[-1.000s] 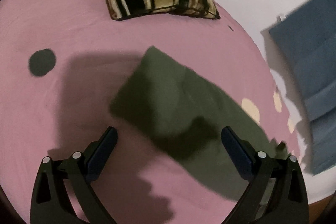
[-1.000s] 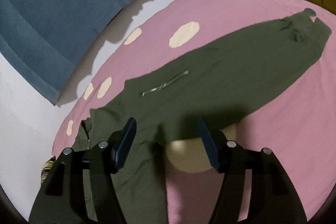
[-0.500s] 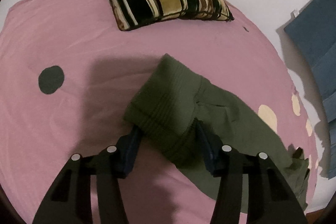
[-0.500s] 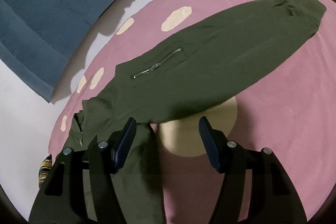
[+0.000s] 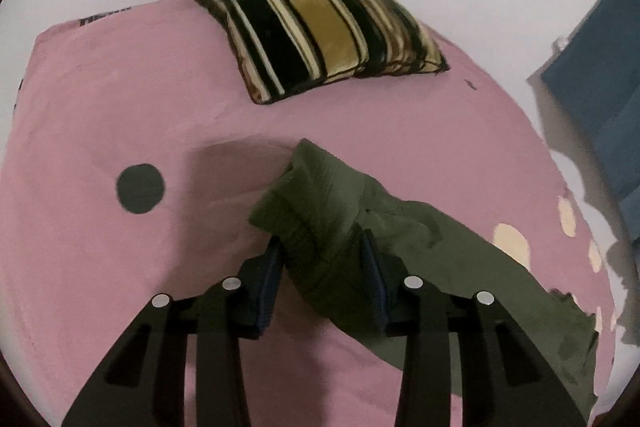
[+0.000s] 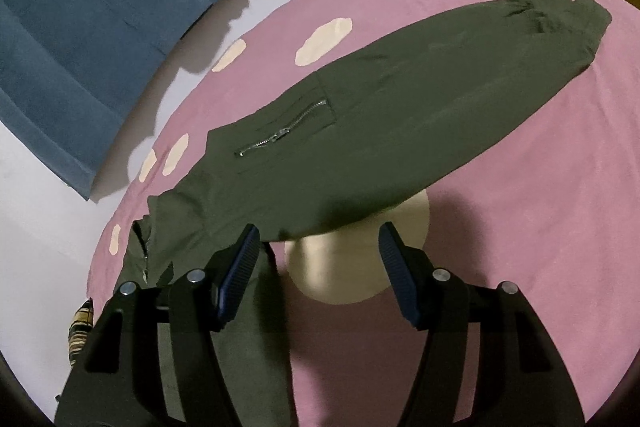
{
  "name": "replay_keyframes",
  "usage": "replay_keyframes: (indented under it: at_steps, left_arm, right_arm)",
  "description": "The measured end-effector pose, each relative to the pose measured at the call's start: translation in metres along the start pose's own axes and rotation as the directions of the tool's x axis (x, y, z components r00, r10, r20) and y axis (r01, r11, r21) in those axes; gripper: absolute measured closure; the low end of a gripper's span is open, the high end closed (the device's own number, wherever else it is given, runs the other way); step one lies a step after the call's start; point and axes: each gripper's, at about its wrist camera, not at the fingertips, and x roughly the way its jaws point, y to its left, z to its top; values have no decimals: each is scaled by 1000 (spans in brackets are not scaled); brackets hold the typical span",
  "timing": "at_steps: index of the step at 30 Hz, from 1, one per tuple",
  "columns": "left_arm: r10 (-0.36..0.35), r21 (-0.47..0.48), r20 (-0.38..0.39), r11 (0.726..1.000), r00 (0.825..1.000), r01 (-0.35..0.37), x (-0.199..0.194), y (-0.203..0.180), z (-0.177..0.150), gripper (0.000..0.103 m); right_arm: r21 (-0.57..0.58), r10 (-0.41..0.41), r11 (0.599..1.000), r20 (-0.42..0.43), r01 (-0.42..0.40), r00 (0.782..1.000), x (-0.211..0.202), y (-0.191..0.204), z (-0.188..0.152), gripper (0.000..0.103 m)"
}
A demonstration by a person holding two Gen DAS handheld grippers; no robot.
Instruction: Fold small clothes
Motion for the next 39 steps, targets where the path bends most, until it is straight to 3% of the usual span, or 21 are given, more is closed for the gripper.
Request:
replay_keyframes:
  at_steps: [2,3,4,9,12,14,15,19,24,27,30,34,39]
  left_arm:
    - [26,16,10,1000,1000,-26,4,-2,2,67]
    - [53,39,23,998,998,-54,6,-7,4,73]
    - [124,69,57,989,991,-128,5,-10,5,85]
    - [135,160,70,977,988,-144,3,-15,7,84]
    - [84,175,68,980,994,-94,-6,-9,1,64]
    - [65,161,70,984,995,-76,-12,-2,-2,45]
    - [68,148,85,986,994,-80,-18,3,-5,43]
    - [70,132,85,988,994,-81,-28,12,-11,39]
    - [43,125,94,991,995,-55,-43,4,-25,30]
    - [24,150,101,988,995,-39,-49,-13,-34,28]
    - [1,183,98,983,995,-19,-54,-35,-46,26]
    - [-45,239,77,971,996,25,-58,-68,-64,25]
    - [-82,290,42,955,996,66,-61,-98,-83,25]
  right_arm:
    - [6,4,1000,1,-4,1000,-3,-4,2,41]
    - [10,4,1000,5,-4,1000,-7,-7,4,39]
    - [11,2,1000,7,-2,1000,-9,-10,6,35]
    - [40,-19,999,30,18,999,-25,-36,15,32]
    - [92,-15,996,49,10,999,-34,-57,22,32]
    - [143,4,990,65,-14,998,-41,-74,29,32]
    - [180,9,983,81,-24,997,-46,-85,34,32]
    - [292,5,955,147,-49,989,-66,-128,51,32]
    - [417,-74,908,262,-44,962,-95,-186,74,32]
    - [487,-101,873,268,-44,958,-96,-219,85,32]
    - [540,-52,836,262,-102,964,-87,-240,91,32]
    - [513,-19,850,262,-123,965,-74,-241,105,32]
    - [474,-27,876,229,-87,973,-52,-233,125,32]
